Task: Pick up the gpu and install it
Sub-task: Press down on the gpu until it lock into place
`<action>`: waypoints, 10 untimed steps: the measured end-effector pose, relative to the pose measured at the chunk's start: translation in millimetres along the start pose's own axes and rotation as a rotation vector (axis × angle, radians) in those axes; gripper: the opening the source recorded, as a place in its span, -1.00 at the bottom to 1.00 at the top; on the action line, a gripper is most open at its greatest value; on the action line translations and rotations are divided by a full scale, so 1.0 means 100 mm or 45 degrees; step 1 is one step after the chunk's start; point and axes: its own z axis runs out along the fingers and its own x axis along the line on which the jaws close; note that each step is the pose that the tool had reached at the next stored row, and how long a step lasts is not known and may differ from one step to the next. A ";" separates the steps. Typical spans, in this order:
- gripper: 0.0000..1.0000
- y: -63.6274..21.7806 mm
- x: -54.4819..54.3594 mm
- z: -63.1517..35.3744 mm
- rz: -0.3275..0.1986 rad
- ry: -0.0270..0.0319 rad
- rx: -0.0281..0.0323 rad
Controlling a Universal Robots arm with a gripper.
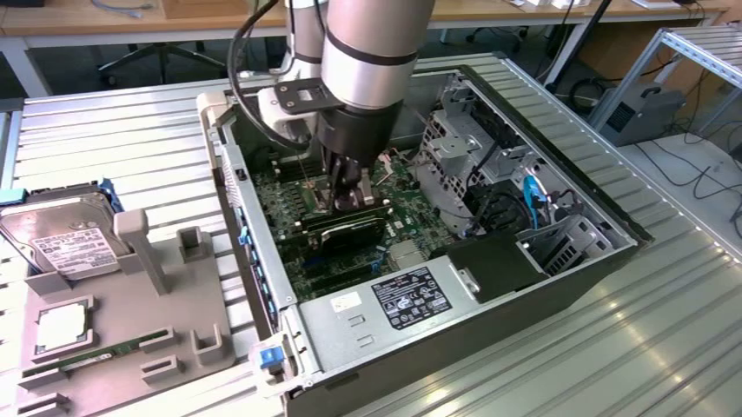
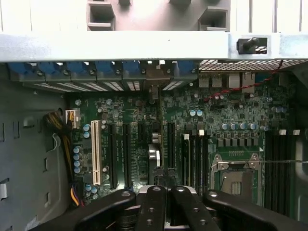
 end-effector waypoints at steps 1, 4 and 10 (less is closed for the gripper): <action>-0.79 0.001 -0.04 0.006 0.000 0.0001 0.0000; -0.79 -0.022 -0.08 0.035 0.000 -0.0002 0.0002; -0.79 -0.066 -0.08 0.143 0.000 0.0010 0.0000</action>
